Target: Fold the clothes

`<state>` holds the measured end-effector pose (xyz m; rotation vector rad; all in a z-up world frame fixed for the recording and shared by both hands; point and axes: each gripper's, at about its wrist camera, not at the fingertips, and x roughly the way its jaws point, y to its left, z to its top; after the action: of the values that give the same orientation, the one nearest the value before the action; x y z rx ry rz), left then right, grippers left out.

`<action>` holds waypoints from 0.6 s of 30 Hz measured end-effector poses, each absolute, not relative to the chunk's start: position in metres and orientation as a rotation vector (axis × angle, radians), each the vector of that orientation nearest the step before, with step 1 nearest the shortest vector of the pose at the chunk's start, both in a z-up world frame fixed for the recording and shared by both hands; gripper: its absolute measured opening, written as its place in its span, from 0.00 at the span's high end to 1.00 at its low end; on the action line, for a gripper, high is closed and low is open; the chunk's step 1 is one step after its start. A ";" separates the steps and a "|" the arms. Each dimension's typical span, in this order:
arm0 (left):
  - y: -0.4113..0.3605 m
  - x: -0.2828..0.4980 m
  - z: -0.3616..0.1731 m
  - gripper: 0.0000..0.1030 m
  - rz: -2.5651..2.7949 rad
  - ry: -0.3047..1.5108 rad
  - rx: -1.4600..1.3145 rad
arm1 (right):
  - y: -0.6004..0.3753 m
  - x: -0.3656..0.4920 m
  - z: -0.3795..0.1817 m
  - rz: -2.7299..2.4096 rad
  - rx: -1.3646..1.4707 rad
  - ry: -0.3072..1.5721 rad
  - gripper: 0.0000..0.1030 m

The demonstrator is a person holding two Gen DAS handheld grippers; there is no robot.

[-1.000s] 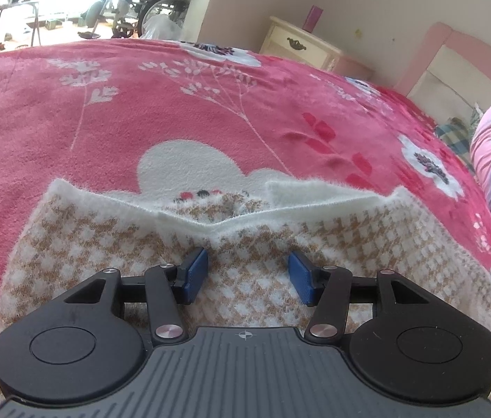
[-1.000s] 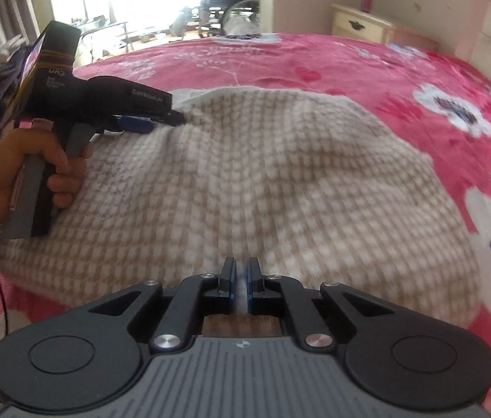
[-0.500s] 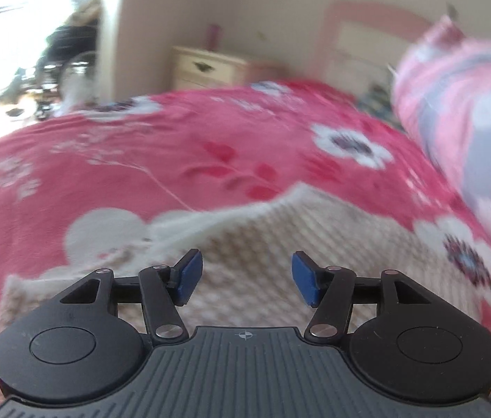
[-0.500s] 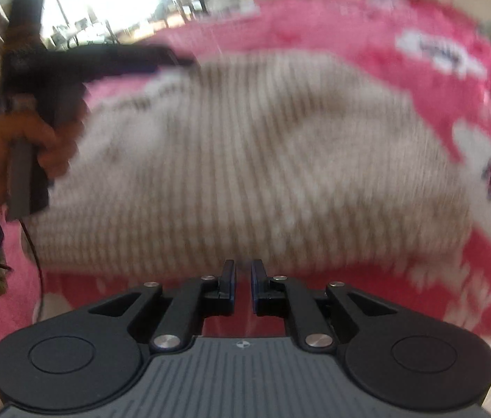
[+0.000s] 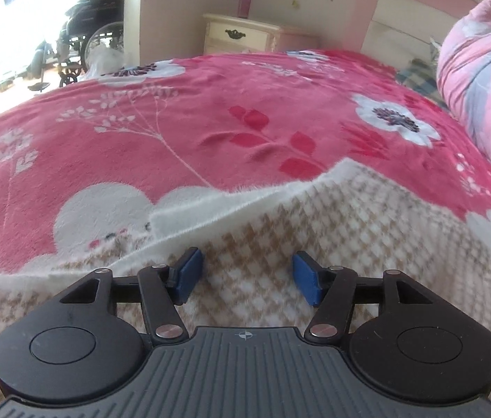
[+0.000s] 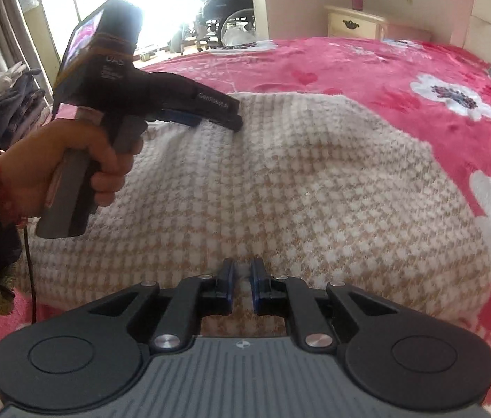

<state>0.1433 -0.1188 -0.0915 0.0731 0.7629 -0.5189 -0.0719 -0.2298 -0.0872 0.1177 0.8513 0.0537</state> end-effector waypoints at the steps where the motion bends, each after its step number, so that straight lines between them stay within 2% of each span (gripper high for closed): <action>1: -0.119 0.144 -0.092 0.40 -0.517 0.761 0.069 | -0.231 -0.072 -0.088 0.056 0.123 0.849 0.90; 5: -0.111 0.144 -0.086 0.39 -0.520 0.763 0.015 | -0.232 -0.075 -0.088 0.060 0.126 0.838 0.90; 7: -0.103 0.142 -0.076 0.31 -0.499 0.754 -0.015 | -0.231 -0.075 -0.089 0.059 0.115 0.831 0.90; 12: -0.065 0.124 -0.040 0.24 -0.457 0.683 -0.087 | -0.229 -0.077 -0.091 0.053 0.101 0.814 0.89; 18: -0.008 0.093 -0.012 0.22 -0.413 0.697 -0.150 | -0.228 -0.076 -0.092 0.051 0.090 0.814 0.89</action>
<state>0.0930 -0.0083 -0.0124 -0.1497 0.6972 -0.4130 -0.0762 -0.2277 -0.0922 0.0902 0.8135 0.0511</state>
